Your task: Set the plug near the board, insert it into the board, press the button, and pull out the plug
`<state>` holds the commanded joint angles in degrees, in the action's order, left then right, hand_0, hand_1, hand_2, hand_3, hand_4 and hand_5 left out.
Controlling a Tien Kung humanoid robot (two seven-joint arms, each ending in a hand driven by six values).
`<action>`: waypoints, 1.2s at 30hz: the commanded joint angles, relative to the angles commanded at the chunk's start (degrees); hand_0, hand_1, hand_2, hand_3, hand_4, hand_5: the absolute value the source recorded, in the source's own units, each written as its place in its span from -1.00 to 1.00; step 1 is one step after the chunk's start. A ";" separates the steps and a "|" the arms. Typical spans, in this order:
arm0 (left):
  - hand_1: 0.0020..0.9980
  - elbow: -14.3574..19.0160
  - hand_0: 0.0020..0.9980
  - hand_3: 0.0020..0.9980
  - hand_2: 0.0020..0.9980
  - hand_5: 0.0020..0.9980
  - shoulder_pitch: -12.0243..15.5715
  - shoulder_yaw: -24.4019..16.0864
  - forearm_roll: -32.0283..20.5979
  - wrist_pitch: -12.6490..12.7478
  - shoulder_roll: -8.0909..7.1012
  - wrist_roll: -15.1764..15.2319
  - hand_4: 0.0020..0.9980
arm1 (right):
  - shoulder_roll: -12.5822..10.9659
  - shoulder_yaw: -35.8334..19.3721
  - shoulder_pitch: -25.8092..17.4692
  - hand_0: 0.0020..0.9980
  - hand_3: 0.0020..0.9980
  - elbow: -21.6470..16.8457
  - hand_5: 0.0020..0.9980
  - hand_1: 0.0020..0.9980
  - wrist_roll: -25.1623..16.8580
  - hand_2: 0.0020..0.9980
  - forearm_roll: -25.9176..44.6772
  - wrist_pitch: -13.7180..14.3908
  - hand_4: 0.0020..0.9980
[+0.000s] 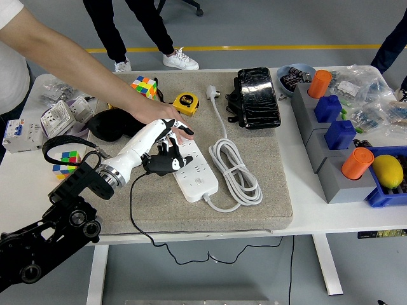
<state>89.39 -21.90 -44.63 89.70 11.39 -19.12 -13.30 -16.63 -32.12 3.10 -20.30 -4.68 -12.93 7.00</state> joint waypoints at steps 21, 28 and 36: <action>-0.87 6.77 -0.91 0.70 -0.70 -1.00 -0.59 -0.28 -2.47 -12.42 -0.49 -14.56 0.55 | -0.10 0.19 -0.21 0.15 0.08 -0.05 -0.06 0.28 0.05 0.20 0.05 -0.11 0.85; -0.86 7.55 -0.91 0.70 -0.70 -1.00 -0.97 0.45 -2.95 -14.57 -0.38 -16.98 0.55 | 0.03 0.06 -0.58 0.15 0.08 0.02 -0.06 0.28 0.06 0.21 0.12 -0.16 0.85; -0.86 5.91 -0.91 0.70 -0.69 -1.00 -2.04 1.98 -3.27 -15.61 0.13 -18.14 0.56 | 0.06 -0.15 -0.45 0.15 0.08 -0.03 -0.06 0.28 0.04 0.21 -0.01 -0.19 0.85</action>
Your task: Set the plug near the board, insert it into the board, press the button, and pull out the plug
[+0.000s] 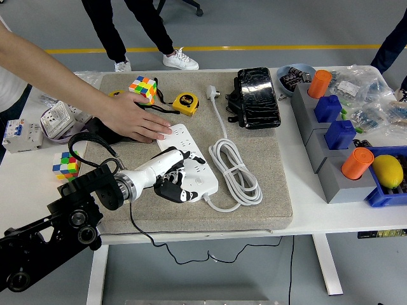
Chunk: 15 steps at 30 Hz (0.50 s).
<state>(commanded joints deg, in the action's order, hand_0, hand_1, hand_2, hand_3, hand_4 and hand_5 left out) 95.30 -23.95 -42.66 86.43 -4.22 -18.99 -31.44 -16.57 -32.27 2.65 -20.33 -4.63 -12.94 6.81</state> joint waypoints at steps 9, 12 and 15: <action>-0.86 -3.73 -0.90 0.70 -0.69 -1.00 -0.94 2.28 -0.02 -0.57 0.57 -0.64 0.57 | 0.02 -0.15 -0.05 0.15 0.08 0.04 -0.06 0.28 0.01 0.21 0.08 -0.04 0.85; -0.86 -4.63 -0.90 0.70 -0.69 -1.00 -1.13 2.87 -0.14 -0.57 0.68 -0.51 0.57 | 0.03 -0.09 -0.07 0.15 0.08 0.06 -0.06 0.28 0.02 0.21 0.11 -0.05 0.85; -0.86 -5.38 -0.90 0.69 -0.69 -1.00 -1.35 3.45 -0.29 -0.55 0.79 -0.44 0.57 | 0.04 -0.11 -0.09 0.15 0.08 0.03 -0.06 0.28 0.01 0.21 0.07 -0.06 0.85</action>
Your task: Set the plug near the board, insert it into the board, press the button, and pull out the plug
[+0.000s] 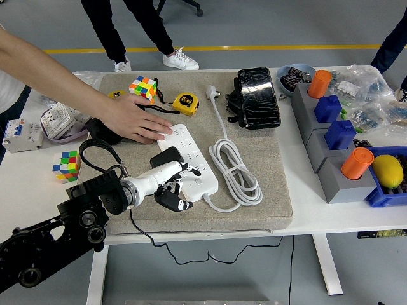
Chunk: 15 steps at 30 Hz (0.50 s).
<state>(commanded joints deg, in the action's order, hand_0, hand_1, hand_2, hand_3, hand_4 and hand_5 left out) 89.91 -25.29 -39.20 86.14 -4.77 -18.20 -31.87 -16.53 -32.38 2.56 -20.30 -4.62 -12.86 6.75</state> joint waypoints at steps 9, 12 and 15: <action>-0.86 -1.38 -0.90 0.69 -0.69 -1.00 -0.57 1.53 -0.44 -0.13 0.39 0.03 0.57 | -0.01 -0.05 0.05 0.15 0.08 -0.02 -0.06 0.28 -0.02 0.21 -0.02 0.00 0.85; -0.86 -1.90 -0.90 0.69 -0.69 -1.00 -0.80 1.88 0.06 -0.06 0.49 0.03 0.57 | -0.03 -0.08 0.07 0.15 0.08 -0.02 -0.06 0.28 -0.02 0.21 -0.01 0.01 0.85; -0.86 -2.28 -0.90 0.69 -0.69 -1.00 -0.88 2.02 0.34 -0.02 0.58 0.09 0.57 | -0.07 -0.10 0.06 0.15 0.08 -0.05 -0.06 0.28 -0.03 0.21 -0.04 0.01 0.85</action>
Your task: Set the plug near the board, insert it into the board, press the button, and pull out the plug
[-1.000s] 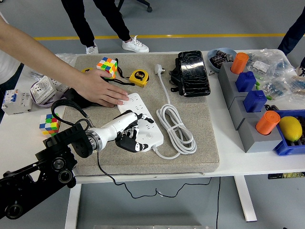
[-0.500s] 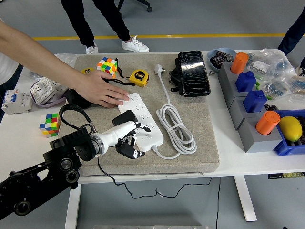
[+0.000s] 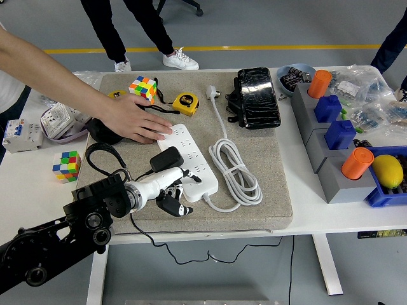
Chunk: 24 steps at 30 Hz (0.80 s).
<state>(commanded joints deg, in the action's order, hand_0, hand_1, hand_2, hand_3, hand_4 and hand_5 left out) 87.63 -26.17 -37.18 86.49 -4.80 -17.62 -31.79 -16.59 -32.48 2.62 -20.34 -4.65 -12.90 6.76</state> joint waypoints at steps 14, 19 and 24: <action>-0.86 -1.22 -0.90 0.68 -0.69 -1.00 -0.30 0.86 0.37 0.12 0.23 -0.10 0.57 | -0.02 -0.60 0.04 0.15 0.08 -0.34 -0.06 0.28 0.04 0.21 -0.71 0.04 0.85; -0.86 -1.50 -0.90 0.67 -0.69 -1.00 -0.36 1.06 0.16 0.13 0.22 -0.05 0.57 | -0.06 -0.87 0.02 0.15 0.08 -0.44 -0.06 0.28 0.03 0.21 -0.92 0.06 0.85; -0.86 -1.67 -0.90 0.67 -0.69 -1.00 -0.26 1.23 0.08 0.17 0.19 0.02 0.57 | -0.08 -0.88 -0.12 0.15 0.08 -0.43 -0.06 0.28 0.02 0.21 -0.92 0.05 0.85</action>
<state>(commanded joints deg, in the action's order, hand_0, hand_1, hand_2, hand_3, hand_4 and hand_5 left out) 85.96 -26.43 -35.95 86.57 -4.62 -17.43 -31.77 -16.68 -33.36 2.50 -20.77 -4.63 -13.82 6.81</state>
